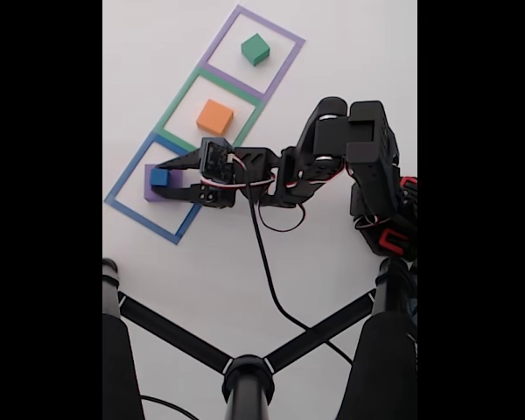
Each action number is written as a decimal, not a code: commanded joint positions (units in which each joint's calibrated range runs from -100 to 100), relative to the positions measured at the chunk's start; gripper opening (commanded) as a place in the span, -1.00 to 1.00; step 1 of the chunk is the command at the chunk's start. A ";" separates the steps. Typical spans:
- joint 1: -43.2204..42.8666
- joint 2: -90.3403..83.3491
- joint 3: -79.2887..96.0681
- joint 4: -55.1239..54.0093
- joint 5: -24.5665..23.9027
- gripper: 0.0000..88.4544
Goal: Tower of hanoi
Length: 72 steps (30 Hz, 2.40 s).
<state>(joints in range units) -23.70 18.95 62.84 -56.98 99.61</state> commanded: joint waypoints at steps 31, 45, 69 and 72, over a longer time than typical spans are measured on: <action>15.27 -57.49 -61.61 137.07 0.39 -0.96; 32.28 -63.26 -68.24 150.83 0.39 -0.96; 40.51 -65.35 -3.36 80.58 0.39 -0.95; 40.82 -60.78 2.09 68.27 0.39 -0.95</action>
<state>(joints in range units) 16.50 -45.63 60.31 29.21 100.00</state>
